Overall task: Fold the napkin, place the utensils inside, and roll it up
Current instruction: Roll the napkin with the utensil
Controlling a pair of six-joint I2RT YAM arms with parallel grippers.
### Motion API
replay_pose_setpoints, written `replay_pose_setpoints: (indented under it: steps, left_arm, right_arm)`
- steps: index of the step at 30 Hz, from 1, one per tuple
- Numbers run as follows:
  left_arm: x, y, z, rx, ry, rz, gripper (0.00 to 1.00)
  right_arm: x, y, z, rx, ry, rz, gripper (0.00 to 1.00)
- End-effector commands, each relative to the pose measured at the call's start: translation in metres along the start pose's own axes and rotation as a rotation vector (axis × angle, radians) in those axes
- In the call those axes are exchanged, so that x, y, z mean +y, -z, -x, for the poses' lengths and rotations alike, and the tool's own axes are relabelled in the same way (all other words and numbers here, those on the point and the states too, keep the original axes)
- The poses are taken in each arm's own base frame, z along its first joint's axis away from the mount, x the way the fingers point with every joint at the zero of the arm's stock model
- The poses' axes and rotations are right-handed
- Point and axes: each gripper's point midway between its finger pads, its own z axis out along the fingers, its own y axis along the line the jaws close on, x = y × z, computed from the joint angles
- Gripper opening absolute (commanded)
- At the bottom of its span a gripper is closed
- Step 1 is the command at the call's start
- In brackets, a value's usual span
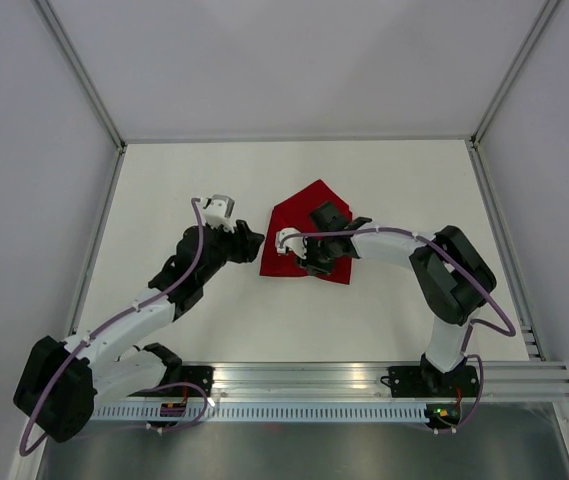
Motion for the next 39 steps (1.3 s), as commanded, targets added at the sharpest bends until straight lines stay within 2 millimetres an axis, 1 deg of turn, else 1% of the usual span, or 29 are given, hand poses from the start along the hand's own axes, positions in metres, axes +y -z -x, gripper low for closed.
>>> replay_pose_setpoints:
  steps: [1, 2, 3, 4, 6, 10, 12, 13, 14, 15, 16, 18, 19, 21, 23, 24, 25, 26, 27, 28, 29, 30, 32, 33, 34, 35, 36, 37, 39]
  left_arm:
    - [-0.002, 0.013, 0.032, -0.18, -0.062, -0.012, 0.58]
    - [-0.002, 0.016, 0.033, -0.195, -0.069, -0.011, 0.57]
    - [-0.005, 0.024, 0.04, -0.229, -0.075, -0.023, 0.57]
    - [-0.003, 0.026, 0.035, -0.23, -0.093, -0.021, 0.56]
    - [-0.008, 0.035, 0.043, -0.277, -0.111, -0.042, 0.54]
    - [-0.01, 0.043, 0.038, -0.302, -0.18, -0.062, 0.42]
    - [-0.015, 0.046, 0.039, -0.323, -0.219, -0.079, 0.37]
    - [-0.016, 0.046, 0.035, -0.324, -0.239, -0.085, 0.34]
    - [-0.024, 0.048, 0.037, -0.348, -0.262, -0.111, 0.32]
    - [-0.027, 0.049, 0.038, -0.363, -0.297, -0.12, 0.32]
    - [-0.029, 0.049, 0.03, -0.362, -0.316, -0.135, 0.32]
    - [-0.041, 0.053, 0.032, -0.413, -0.4, -0.177, 0.32]
    - [-0.042, 0.052, 0.027, -0.413, -0.423, -0.182, 0.33]
    - [-0.049, 0.046, 0.013, -0.383, -0.48, -0.215, 0.36]
    - [-0.059, 0.042, 0.007, -0.372, -0.543, -0.244, 0.38]
    - [-0.059, 0.034, -0.005, -0.333, -0.589, -0.242, 0.38]
    - [-0.064, 0.031, -0.004, -0.334, -0.607, -0.246, 0.39]
    - [-0.07, 0.027, -0.013, -0.311, -0.633, -0.265, 0.4]
    - [-0.07, 0.019, -0.026, -0.268, -0.675, -0.272, 0.41]
    - [-0.076, 0.013, -0.028, -0.25, -0.698, -0.281, 0.42]
    - [-0.081, 0.009, -0.034, -0.228, -0.723, -0.296, 0.42]
    - [-0.083, 0.0, -0.043, -0.195, -0.77, -0.3, 0.43]
    - [-0.087, -0.007, -0.051, -0.166, -0.809, -0.312, 0.43]
    - [-0.091, -0.012, -0.05, -0.167, -0.835, -0.317, 0.45]
    - [-0.09, -0.018, -0.059, -0.14, -0.855, -0.32, 0.46]
    - [-0.09, -0.021, -0.063, -0.127, -0.869, -0.326, 0.47]
    - [-0.094, -0.025, -0.06, -0.129, -0.893, -0.335, 0.48]
    - [-0.094, -0.031, -0.07, -0.098, -0.911, -0.348, 0.5]
    - [-0.096, -0.038, -0.074, -0.067, -0.952, -0.359, 0.5]
  right_arm:
    - [0.037, -0.012, -0.054, 0.149, -0.099, 0.17, 0.31]
    - [0.037, -0.012, -0.054, 0.149, -0.106, 0.179, 0.31]
    - [0.04, -0.012, -0.057, 0.161, -0.115, 0.199, 0.31]
    - [0.039, -0.011, -0.054, 0.146, -0.119, 0.211, 0.3]
    - [0.038, -0.011, -0.056, 0.151, -0.137, 0.227, 0.28]
    - [0.036, -0.012, -0.059, 0.153, -0.167, 0.255, 0.27]
    - [0.036, -0.012, -0.058, 0.152, -0.18, 0.272, 0.26]
    - [0.034, -0.012, -0.059, 0.152, -0.184, 0.273, 0.26]
    - [0.036, -0.012, -0.061, 0.159, -0.194, 0.289, 0.26]
    - [0.036, -0.013, -0.06, 0.159, -0.195, 0.293, 0.26]
    - [0.035, -0.012, -0.061, 0.161, -0.201, 0.296, 0.26]
    - [0.035, -0.013, -0.062, 0.165, -0.213, 0.31, 0.25]
    - [0.034, -0.013, -0.062, 0.166, -0.218, 0.313, 0.25]
    - [0.034, -0.013, -0.063, 0.168, -0.227, 0.322, 0.25]
    - [0.034, -0.014, -0.065, 0.174, -0.241, 0.336, 0.25]
    - [0.032, -0.014, -0.063, 0.171, -0.239, 0.335, 0.25]
    - [0.031, -0.014, -0.063, 0.17, -0.244, 0.34, 0.25]
    - [0.032, -0.014, -0.066, 0.177, -0.255, 0.351, 0.25]
    - [0.031, -0.014, -0.064, 0.175, -0.253, 0.351, 0.25]
    - [0.03, -0.014, -0.065, 0.176, -0.257, 0.355, 0.25]
    - [0.031, -0.015, -0.067, 0.183, -0.264, 0.362, 0.24]
    - [0.03, -0.015, -0.067, 0.183, -0.266, 0.361, 0.24]
    - [0.029, -0.015, -0.069, 0.191, -0.277, 0.371, 0.24]
    - [0.029, -0.015, -0.068, 0.192, -0.275, 0.373, 0.24]
    - [0.028, -0.015, -0.068, 0.192, -0.277, 0.373, 0.24]
    - [0.029, -0.016, -0.07, 0.197, -0.28, 0.375, 0.24]
    - [0.029, -0.015, -0.071, 0.199, -0.282, 0.378, 0.24]
    - [0.029, -0.015, -0.071, 0.2, -0.283, 0.379, 0.24]
    - [0.03, -0.015, -0.073, 0.207, -0.287, 0.387, 0.24]
